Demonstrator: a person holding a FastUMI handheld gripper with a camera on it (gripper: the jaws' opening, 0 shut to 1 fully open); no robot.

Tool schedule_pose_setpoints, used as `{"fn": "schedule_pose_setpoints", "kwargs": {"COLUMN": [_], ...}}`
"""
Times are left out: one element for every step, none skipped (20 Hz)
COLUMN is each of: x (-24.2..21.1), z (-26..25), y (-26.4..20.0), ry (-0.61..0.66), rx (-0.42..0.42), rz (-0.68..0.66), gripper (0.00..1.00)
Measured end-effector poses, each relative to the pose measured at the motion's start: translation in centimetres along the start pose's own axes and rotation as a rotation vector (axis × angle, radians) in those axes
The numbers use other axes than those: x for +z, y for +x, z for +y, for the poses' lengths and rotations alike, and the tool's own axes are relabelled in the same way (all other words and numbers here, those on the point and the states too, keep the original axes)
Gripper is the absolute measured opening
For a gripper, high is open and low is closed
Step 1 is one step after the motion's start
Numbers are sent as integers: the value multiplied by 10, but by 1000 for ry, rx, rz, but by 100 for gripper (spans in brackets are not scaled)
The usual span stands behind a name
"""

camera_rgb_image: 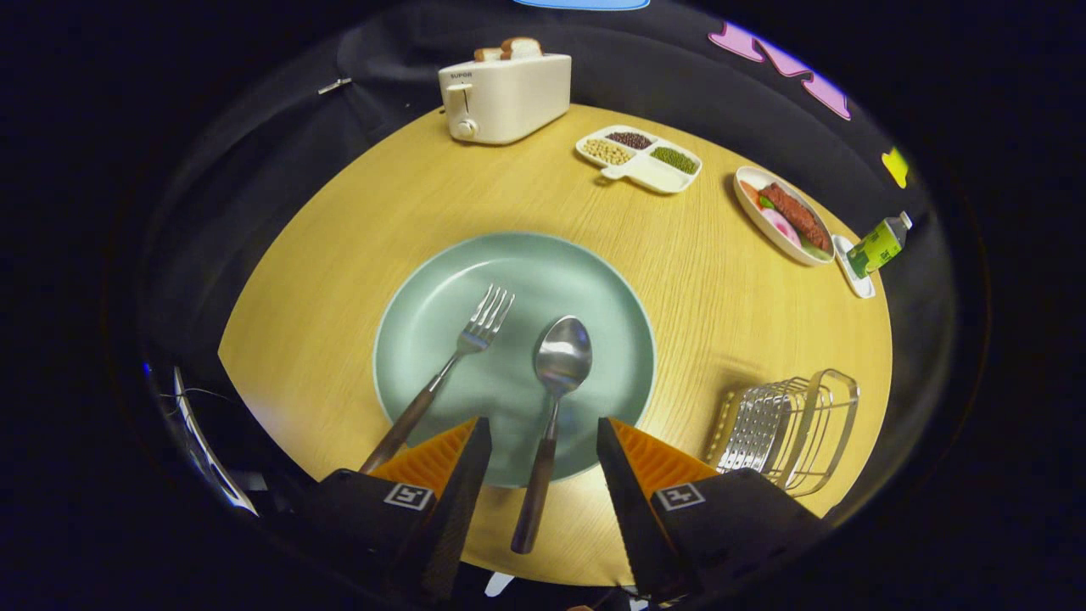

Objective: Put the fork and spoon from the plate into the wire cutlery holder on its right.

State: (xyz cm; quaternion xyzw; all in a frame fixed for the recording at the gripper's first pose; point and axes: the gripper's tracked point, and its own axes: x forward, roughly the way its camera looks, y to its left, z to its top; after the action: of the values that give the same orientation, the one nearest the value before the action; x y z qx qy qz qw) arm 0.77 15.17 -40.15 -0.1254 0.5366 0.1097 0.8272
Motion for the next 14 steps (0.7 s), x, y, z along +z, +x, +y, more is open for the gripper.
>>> {"fn": "schedule_pose_setpoints", "kwargs": {"x": [-2,-5,-6,-6,-6,-8,-9,-10,-11,-9,-8,-9,-4,-4], "z": [0,-1,0,2,4,3,0,-5,-7,-6,-7,-6,-12,-12], "y": [5,7,9,15,18,23,25,32,34,35,35,37,36,33], "ry": [-1,-8,-8,-1,5,7,5,3,6,18,30,44,60,87], "rx": [-3,-9,-8,-3,-1,-4,-15,-36,-39,-38,-34,-26,-39,-32], "rz": [17,31,41,53,67,84,103,114,129,132,144,153,156,155], "gripper": [77,75,75,75,73,68,64,59,46,33,30,25,23,13]}}
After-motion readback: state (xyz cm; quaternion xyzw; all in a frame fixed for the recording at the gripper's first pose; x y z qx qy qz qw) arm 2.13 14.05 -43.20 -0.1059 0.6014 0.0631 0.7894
